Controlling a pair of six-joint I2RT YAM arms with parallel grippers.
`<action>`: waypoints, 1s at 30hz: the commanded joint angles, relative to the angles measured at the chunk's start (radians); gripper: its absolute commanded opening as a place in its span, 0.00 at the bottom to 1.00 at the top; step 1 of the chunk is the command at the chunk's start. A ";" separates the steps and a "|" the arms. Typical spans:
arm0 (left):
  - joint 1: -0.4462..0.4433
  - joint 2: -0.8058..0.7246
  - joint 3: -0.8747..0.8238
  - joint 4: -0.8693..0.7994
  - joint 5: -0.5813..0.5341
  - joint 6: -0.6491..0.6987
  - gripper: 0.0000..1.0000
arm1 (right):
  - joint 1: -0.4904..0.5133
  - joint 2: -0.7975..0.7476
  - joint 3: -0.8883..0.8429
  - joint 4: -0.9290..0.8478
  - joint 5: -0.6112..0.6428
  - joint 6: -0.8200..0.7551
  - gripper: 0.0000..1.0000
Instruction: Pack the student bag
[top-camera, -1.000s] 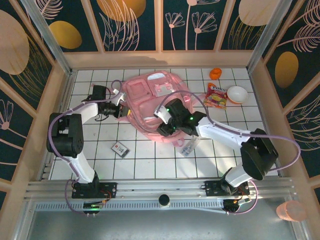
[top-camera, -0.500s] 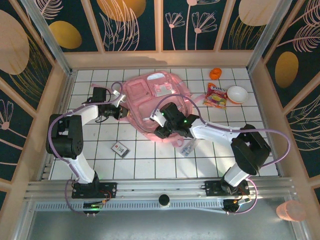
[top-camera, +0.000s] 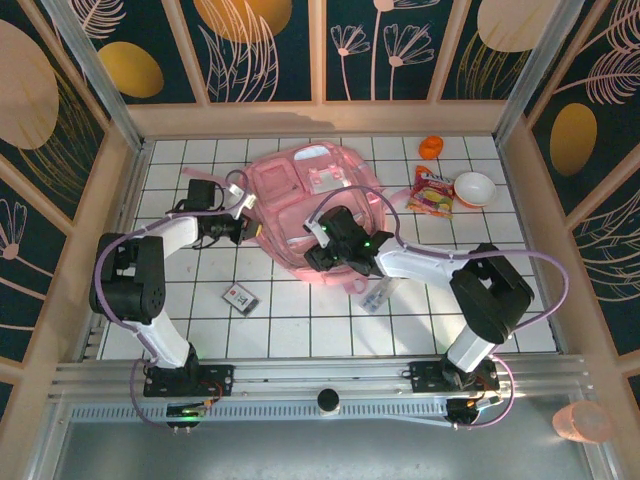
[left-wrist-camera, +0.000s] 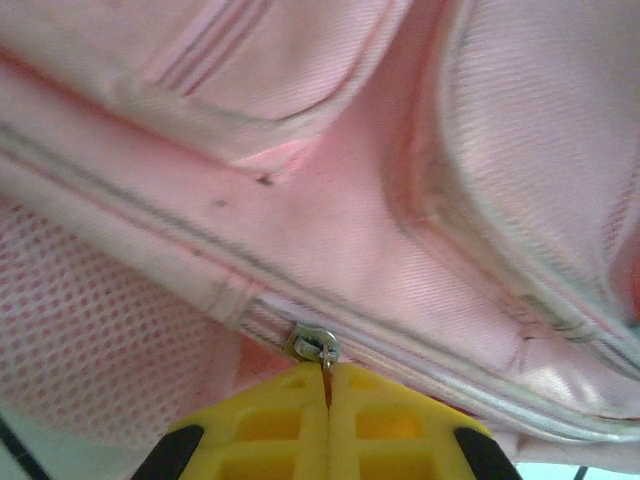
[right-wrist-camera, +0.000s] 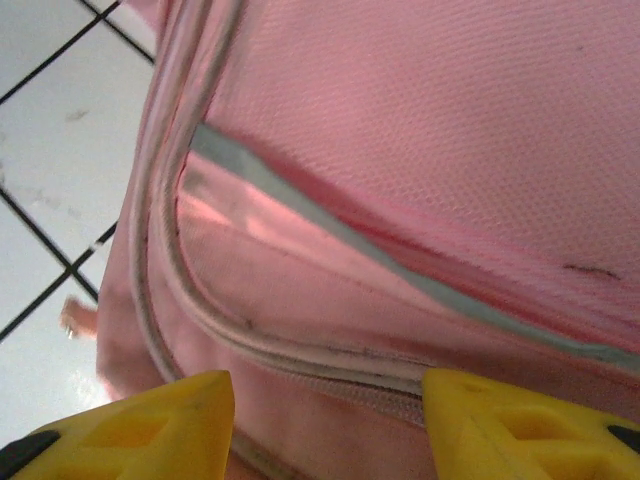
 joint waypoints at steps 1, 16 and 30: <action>-0.058 -0.039 -0.006 -0.086 0.066 0.060 0.00 | -0.036 0.033 0.011 0.099 0.085 0.100 0.53; -0.192 -0.050 -0.019 -0.123 0.139 0.054 0.00 | -0.101 0.075 0.048 0.254 -0.024 0.226 0.50; -0.194 -0.077 -0.108 0.027 0.080 -0.066 0.00 | -0.172 -0.312 -0.174 0.199 -0.185 0.842 0.54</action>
